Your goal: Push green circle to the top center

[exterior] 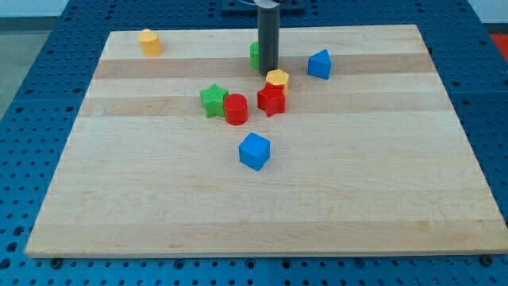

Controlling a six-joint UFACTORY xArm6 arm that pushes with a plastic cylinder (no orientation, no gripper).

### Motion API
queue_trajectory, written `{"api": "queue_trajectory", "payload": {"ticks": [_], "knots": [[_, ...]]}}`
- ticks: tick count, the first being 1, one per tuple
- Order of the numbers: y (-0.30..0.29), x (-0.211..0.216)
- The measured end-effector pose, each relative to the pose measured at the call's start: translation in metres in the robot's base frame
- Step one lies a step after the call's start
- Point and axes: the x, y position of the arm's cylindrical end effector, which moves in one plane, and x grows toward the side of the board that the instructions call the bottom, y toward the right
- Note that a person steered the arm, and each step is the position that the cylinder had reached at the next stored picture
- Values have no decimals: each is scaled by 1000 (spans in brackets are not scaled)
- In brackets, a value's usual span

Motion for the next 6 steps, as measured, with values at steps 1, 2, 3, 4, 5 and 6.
{"api": "queue_trajectory", "payload": {"ticks": [1, 2, 3, 4, 5, 6], "knots": [[-12, 1], [-12, -7], [-12, -23], [-12, -39], [-12, -44], [-12, -44]]}}
